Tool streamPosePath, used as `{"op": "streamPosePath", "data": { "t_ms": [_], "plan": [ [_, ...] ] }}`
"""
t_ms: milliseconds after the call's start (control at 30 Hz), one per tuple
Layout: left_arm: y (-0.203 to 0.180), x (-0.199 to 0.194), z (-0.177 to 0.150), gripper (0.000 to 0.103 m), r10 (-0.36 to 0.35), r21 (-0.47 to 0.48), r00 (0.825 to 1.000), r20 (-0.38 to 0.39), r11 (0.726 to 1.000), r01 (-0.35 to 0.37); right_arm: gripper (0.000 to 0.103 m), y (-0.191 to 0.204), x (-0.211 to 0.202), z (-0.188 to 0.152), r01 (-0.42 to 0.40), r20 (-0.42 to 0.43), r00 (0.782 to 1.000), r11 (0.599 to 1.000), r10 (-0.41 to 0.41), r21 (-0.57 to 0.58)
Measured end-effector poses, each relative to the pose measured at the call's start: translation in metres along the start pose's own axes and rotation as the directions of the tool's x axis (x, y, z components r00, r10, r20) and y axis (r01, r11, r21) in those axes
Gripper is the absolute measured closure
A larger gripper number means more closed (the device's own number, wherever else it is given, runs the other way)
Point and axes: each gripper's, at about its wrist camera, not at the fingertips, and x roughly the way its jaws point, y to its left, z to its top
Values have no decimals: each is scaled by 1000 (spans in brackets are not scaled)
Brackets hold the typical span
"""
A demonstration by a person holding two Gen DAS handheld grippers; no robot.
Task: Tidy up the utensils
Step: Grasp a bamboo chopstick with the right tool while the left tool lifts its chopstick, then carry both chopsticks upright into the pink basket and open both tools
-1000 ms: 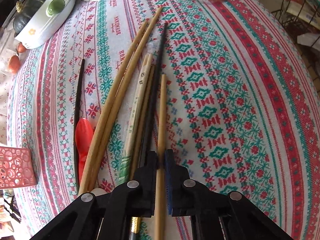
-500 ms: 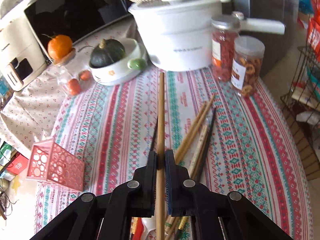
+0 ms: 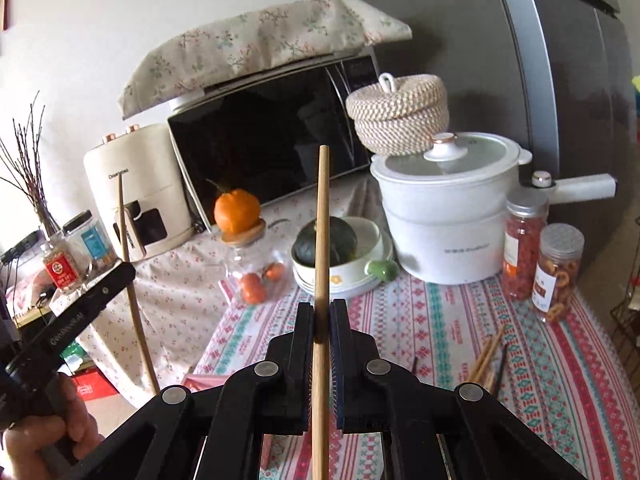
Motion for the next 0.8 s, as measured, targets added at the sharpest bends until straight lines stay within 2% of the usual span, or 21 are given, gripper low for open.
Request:
{"op": "streamPosePath", "data": {
  "t_ms": [133, 433, 533, 700, 800],
  "plan": [
    [-2, 8, -11, 96, 29, 25, 1000, 11, 999, -29, 97, 7, 1, 4, -18, 38, 999, 1000, 18, -5],
    [-1, 18, -39, 96, 59, 73, 997, -49, 996, -56, 97, 26, 17, 2, -40, 62, 997, 998, 43, -44],
    [5, 23, -46, 96, 46, 43, 994, -99, 998, -42, 97, 31, 19, 6, -30, 88, 996, 998, 35, -48],
    [7, 22, -48, 95, 46, 64, 994, -102, 997, -40, 97, 45, 27, 12, -34, 118, 992, 999, 37, -34],
    [9, 24, -47, 96, 25, 62, 993, -119, 998, -17, 97, 55, 35, 9, -50, 105, 993, 998, 54, -33]
  ]
}}
